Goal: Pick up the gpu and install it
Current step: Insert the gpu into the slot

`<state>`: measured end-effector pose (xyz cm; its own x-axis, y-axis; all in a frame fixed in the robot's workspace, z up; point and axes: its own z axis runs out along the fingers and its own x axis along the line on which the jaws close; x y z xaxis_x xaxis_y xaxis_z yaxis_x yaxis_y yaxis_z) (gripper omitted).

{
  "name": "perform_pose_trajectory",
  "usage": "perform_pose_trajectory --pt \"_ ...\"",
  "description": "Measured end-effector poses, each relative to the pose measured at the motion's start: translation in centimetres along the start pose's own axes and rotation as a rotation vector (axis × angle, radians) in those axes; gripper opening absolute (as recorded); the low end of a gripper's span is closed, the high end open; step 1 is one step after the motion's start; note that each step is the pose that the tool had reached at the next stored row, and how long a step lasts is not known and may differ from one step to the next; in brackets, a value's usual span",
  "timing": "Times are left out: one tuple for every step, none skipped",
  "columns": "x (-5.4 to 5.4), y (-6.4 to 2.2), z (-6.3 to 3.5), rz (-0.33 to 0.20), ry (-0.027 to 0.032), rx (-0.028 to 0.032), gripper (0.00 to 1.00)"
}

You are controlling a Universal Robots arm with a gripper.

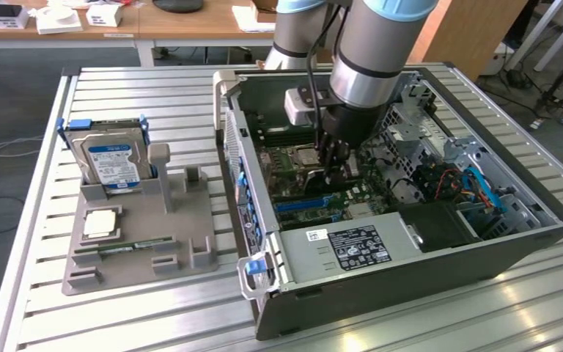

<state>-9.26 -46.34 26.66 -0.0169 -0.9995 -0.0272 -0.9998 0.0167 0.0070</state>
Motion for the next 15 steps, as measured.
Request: perform_pose_trajectory --pt "0.0 0.0 0.04 0.0 0.0001 -0.0001 0.28" --pt "0.0 0.0 0.08 0.0 0.0001 -0.0001 0.28" --pt "0.0 0.0 0.12 0.0 0.0 0.0 0.28" --pt "0.0 0.01 0.16 0.0 0.0001 -0.0001 0.28" --pt "0.01 0.01 0.18 0.0 0.0002 -0.0001 0.28" --pt "0.01 0.01 0.18 0.0 0.0002 -0.0001 0.28" --pt "0.01 0.01 0.18 0.0 0.0003 -0.0001 0.28" --pt "0.0 0.01 0.19 0.0 0.0001 0.0 0.28" --pt "0.0 0.01 0.19 0.0 0.0 0.0 0.28" --pt "0.01 0.01 0.19 0.0 0.0 0.0 0.28" --pt "0.01 0.01 0.19 0.0 0.0 0.0 0.28" --pt "0.01 0.01 0.2 0.0 0.0001 -0.0001 0.28" --pt "0.01 0.03 0.23 0.0 -0.0001 0.0001 0.28" --pt "0.01 0.07 0.25 0.0 -0.0001 0.0001 0.28" --pt "0.01 0.11 0.26 0.0 0.0 0.0 0.28"
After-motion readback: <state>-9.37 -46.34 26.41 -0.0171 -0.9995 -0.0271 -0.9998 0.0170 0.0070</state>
